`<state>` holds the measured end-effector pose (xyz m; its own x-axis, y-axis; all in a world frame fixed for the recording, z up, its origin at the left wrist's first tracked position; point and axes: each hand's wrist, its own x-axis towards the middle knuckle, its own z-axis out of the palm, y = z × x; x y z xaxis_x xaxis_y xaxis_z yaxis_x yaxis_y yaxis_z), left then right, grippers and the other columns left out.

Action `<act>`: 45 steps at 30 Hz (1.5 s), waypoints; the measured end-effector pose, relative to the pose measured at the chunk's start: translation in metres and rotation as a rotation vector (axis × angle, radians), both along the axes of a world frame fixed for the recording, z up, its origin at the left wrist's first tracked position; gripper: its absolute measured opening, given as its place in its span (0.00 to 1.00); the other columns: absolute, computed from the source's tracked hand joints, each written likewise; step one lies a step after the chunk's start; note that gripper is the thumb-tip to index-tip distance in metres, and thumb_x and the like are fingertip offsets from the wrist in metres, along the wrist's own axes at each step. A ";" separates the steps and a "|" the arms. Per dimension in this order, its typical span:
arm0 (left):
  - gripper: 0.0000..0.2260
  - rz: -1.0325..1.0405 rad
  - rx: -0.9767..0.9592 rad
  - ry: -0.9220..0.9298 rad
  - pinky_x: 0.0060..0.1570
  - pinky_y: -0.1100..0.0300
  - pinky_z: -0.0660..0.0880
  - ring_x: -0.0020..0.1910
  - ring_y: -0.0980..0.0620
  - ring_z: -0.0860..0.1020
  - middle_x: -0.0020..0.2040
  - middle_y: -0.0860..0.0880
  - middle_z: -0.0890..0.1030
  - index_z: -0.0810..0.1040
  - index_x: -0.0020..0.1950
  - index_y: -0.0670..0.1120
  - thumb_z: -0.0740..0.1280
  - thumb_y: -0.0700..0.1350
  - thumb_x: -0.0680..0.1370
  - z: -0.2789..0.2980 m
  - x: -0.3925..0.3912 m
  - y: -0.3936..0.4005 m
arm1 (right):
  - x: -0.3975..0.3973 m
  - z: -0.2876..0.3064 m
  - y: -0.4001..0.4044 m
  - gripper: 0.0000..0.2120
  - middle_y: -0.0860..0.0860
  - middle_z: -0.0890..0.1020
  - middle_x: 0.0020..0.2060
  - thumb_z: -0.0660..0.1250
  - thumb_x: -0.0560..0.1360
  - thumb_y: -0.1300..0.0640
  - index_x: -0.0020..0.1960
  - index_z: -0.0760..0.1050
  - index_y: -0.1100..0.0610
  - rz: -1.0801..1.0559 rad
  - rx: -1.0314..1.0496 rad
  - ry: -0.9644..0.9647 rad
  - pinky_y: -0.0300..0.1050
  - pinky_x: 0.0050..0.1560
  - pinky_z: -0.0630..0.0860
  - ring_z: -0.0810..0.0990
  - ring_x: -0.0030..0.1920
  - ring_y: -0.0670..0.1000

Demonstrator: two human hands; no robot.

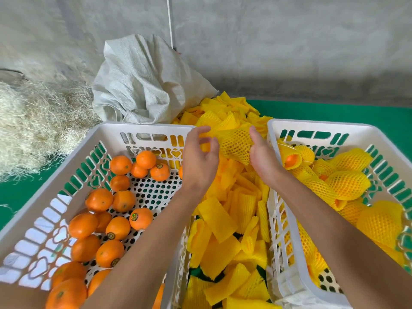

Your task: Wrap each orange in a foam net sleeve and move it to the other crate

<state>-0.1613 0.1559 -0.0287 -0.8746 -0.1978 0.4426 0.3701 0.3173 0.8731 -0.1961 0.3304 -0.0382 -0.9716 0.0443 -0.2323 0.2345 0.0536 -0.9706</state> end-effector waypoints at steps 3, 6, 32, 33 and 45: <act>0.08 0.105 -0.027 0.062 0.42 0.68 0.75 0.54 0.58 0.80 0.60 0.52 0.81 0.77 0.64 0.46 0.62 0.43 0.86 0.005 0.005 -0.026 | 0.011 -0.003 -0.005 0.38 0.40 0.70 0.73 0.47 0.76 0.23 0.78 0.65 0.42 0.113 0.251 0.093 0.42 0.66 0.59 0.65 0.70 0.41; 0.09 0.193 -0.107 -0.160 0.48 0.62 0.76 0.49 0.54 0.78 0.55 0.50 0.80 0.79 0.61 0.40 0.62 0.40 0.85 0.001 -0.003 -0.063 | 0.016 -0.006 -0.010 0.41 0.42 0.57 0.81 0.45 0.76 0.24 0.83 0.54 0.45 0.264 0.392 0.188 0.38 0.69 0.50 0.55 0.72 0.36; 0.28 0.249 -0.577 -0.248 0.57 0.46 0.79 0.58 0.44 0.81 0.61 0.47 0.82 0.75 0.71 0.51 0.73 0.63 0.77 0.023 0.014 -0.105 | 0.021 -0.005 -0.010 0.49 0.39 0.60 0.79 0.50 0.69 0.17 0.82 0.57 0.43 0.315 0.324 0.203 0.43 0.71 0.55 0.59 0.77 0.42; 0.28 0.232 -0.491 -0.175 0.57 0.46 0.80 0.57 0.46 0.81 0.61 0.48 0.82 0.74 0.72 0.52 0.73 0.63 0.77 0.031 0.013 -0.095 | 0.021 -0.005 -0.010 0.46 0.38 0.62 0.77 0.50 0.70 0.19 0.81 0.57 0.42 0.294 0.290 0.188 0.43 0.71 0.55 0.60 0.75 0.41; 0.16 -0.146 0.431 -0.183 0.50 0.50 0.85 0.61 0.51 0.81 0.64 0.47 0.76 0.74 0.70 0.46 0.67 0.49 0.84 0.009 0.011 -0.003 | 0.005 0.006 -0.010 0.09 0.58 0.85 0.47 0.59 0.83 0.70 0.53 0.78 0.64 0.036 -0.341 0.147 0.47 0.47 0.82 0.85 0.46 0.55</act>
